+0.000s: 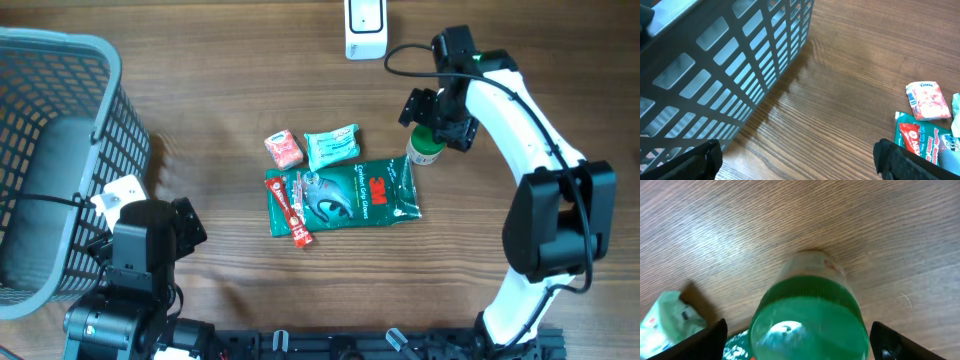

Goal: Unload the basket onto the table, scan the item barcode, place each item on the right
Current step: 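Lift the jar and carry it toward the scanner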

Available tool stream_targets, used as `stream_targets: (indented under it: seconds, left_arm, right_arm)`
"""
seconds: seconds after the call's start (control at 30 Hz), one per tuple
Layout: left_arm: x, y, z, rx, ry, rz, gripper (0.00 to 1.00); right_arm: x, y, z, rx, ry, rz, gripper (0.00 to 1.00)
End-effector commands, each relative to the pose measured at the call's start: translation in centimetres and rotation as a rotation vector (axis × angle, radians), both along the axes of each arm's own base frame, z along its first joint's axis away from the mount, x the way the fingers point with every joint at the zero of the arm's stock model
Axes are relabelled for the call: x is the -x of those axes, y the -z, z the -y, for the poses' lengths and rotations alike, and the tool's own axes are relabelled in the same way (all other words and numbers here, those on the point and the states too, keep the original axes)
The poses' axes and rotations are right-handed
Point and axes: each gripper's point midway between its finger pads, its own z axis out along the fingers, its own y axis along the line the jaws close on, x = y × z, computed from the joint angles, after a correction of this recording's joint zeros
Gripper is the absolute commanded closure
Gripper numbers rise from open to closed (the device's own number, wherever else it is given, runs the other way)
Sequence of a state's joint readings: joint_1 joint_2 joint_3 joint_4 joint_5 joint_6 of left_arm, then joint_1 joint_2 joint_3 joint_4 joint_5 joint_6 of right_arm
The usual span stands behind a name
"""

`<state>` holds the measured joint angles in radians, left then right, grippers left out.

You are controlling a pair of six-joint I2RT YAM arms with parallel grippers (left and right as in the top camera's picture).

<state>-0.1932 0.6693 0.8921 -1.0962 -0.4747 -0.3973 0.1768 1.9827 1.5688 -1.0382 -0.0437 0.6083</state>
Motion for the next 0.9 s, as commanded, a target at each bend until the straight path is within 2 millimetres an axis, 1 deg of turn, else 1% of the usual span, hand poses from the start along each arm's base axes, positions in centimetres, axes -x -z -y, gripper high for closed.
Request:
stream_targets:
  seconds: [0.0,0.1,0.13,0.2,0.23,0.3,0.33,0.43,0.5,0.6,0.67,0.8,0.87]
  left_arm:
    - [-0.1,-0.7,-0.3,-0.014,-0.004,0.014,0.00]
    - [-0.1,-0.7,-0.3,-0.014,-0.004,0.014,0.00]
    - [-0.1,-0.7,-0.3,-0.014,-0.004,0.014,0.00]
    - [-0.1,-0.7,-0.3,-0.014,-0.004,0.014,0.00]
    - [-0.1,-0.7,-0.3,-0.014,-0.004,0.014,0.00]
    - [-0.1,-0.7,-0.3,-0.014,-0.004,0.014,0.00]
    - [-0.1,-0.7,-0.3,-0.014,-0.004,0.014,0.00]
    - [-0.1,-0.7,-0.3,-0.014,-0.004,0.014,0.00]
    - [-0.1,-0.7,-0.3,-0.014,-0.004,0.014,0.00]
    - [-0.1,-0.7,-0.3,-0.014,-0.004,0.014,0.00]
    - [-0.1,-0.7,-0.3,-0.014,-0.004,0.014,0.00]
    - [-0.1,-0.7,-0.3,-0.014,-0.004,0.014,0.00]
    - [-0.1,-0.7,-0.3,-0.014,-0.004,0.014,0.00]
  right_arm:
    - [-0.5,2.2,0.6,0.038,-0.052,-0.012,0.10]
    - [-1.3,2.3,0.6,0.030,-0.222,0.023,0.10]
    - [-1.4,2.3,0.8,0.034,-0.302,0.030,0.11]
    - [-1.5,2.3,1.0,0.046,-0.399,0.039,0.12]
    - [-1.6,2.4,1.0,0.050,-0.425,0.044,0.13]
    - [-1.6,2.3,0.7,0.041,-0.450,0.048,0.20]
    - [-1.6,2.3,0.4,0.024,-0.463,0.051,0.20]
    - [-1.3,3.0,0.1,0.001,-0.473,0.034,0.20]
    - [-0.7,4.7,0.2,-0.004,-0.471,-0.022,0.20]
    - [0.2,6.4,0.3,-0.011,-0.445,-0.085,0.24]
    - [0.4,7.2,0.3,-0.012,-0.438,-0.106,0.26]
    - [0.5,7.3,0.5,-0.007,-0.391,-0.118,0.37]
    - [1.1,6.9,0.4,-0.019,-0.352,-0.149,0.44]
